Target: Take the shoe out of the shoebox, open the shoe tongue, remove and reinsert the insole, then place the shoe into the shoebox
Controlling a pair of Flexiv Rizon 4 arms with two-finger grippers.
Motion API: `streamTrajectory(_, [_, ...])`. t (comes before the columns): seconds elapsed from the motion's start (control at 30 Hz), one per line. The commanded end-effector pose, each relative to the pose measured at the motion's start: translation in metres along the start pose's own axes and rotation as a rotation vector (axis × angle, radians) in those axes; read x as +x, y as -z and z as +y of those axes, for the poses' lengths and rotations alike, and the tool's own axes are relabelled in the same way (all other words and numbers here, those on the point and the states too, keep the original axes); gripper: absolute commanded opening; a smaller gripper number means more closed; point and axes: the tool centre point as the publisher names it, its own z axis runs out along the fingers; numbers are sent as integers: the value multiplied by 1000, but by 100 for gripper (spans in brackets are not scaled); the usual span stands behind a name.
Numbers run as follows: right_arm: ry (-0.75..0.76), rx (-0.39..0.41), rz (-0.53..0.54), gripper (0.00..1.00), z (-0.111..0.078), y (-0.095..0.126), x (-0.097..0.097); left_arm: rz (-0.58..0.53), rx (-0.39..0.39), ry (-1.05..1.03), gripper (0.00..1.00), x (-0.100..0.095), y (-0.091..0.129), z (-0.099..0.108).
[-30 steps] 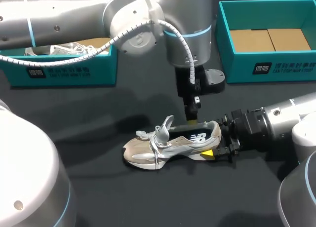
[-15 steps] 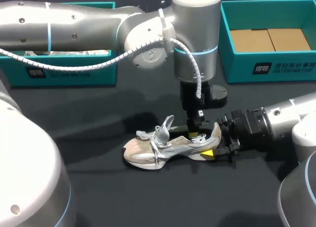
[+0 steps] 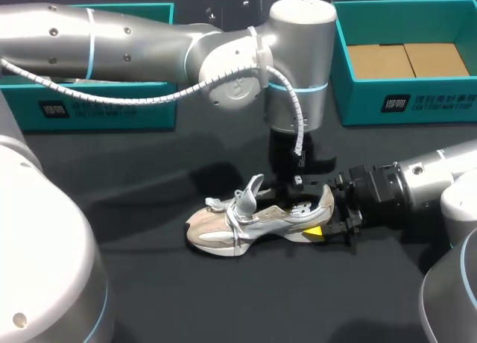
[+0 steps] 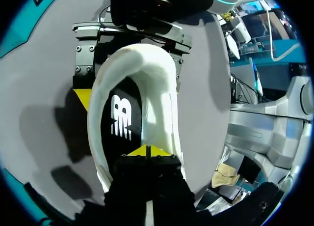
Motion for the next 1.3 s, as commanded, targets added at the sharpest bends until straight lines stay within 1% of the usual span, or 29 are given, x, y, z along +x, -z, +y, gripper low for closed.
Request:
streamTrajectory(0.03, [-1, 3, 0, 0, -1, -1, 0, 15, 8, -24, 0, -2, -6, 9])
streamTrajectory(0.23, [-1, 3, 0, 0, -1, -1, 0, 16, 24, -58, 0, 3, -12, 18])
streamTrajectory(0.47, [-1, 3, 0, 0, -1, -1, 0, -64, 15, -54, 0, 9, -23, 14])
streamTrajectory(0.5, [-1, 3, 0, 0, -1, -1, 0, -70, 14, -53, 4, 9, -24, 14])
streamTrajectory(0.53, [-1, 3, 0, 0, -1, -1, 0, -84, 15, -46, 11, 9, -25, 13])
streamTrajectory(0.57, [-1, 3, 0, 0, -1, -1, 0, -85, 14, -48, 15, 9, -26, 12])
streamTrajectory(0.6, [-1, 3, 0, 0, -1, -1, 0, -95, 13, -45, 27, 9, -27, 12])
streamTrajectory(0.63, [-1, 3, 0, 0, -1, -1, 0, -104, 13, -42, 31, 9, -28, 11])
streamTrajectory(0.67, [-1, 3, 0, 0, -1, -1, 0, -115, 10, -41, 33, 8, -30, 10])
streamTrajectory(0.93, [-1, 3, 0, 0, -1, -1, 0, -203, 2, -15, 36, -4, -37, 2])
streamTrajectory(1.1, [-1, 3, 0, 0, -1, -1, 0, -269, -7, 7, 36, -17, -42, -2])
streamTrajectory(1.3, [-1, 3, 0, 0, -1, -1, 0, -311, -12, 34, 37, -33, -44, -4])
